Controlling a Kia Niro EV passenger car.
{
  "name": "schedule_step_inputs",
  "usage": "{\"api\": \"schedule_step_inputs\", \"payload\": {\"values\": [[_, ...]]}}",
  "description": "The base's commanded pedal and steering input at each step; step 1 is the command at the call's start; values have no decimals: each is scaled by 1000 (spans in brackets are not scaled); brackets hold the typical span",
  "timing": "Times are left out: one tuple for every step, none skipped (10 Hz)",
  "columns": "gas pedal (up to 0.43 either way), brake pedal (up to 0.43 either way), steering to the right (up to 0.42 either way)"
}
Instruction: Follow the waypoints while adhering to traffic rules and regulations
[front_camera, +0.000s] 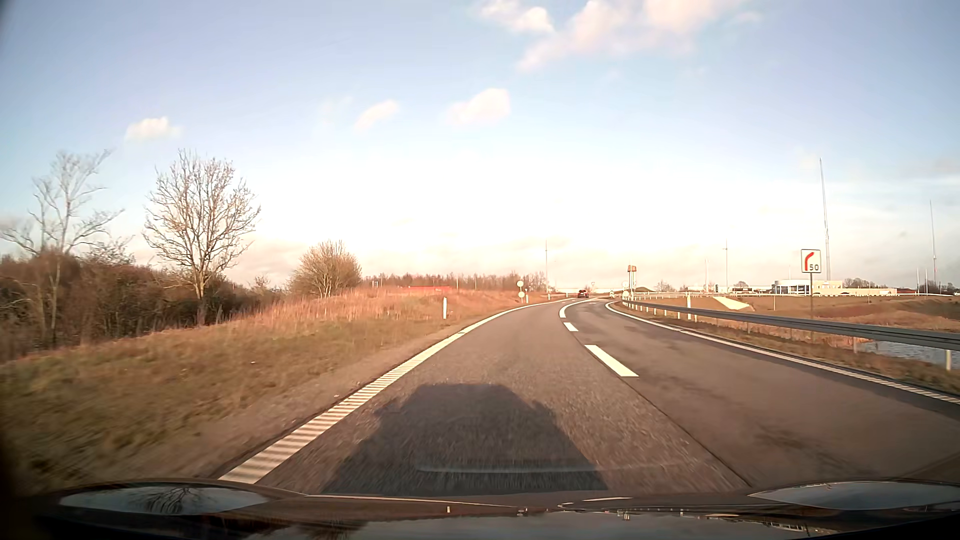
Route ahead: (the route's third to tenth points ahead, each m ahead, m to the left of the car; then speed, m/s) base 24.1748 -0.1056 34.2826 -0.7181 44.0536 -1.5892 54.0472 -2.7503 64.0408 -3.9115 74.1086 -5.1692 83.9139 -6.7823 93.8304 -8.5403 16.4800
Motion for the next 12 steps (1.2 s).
{"api": "schedule_step_inputs", "payload": {"values": [[0, 0, 10], [0, 0, 10], [0, 0, 10], [0, 0, 10], [0, 0, 10], [0, 0, 11], [47, 0, 12], [87, 0, 13], [110, 0, 15], [118, 0, 18], [150, 0, 18], [150, 0, 19]]}}
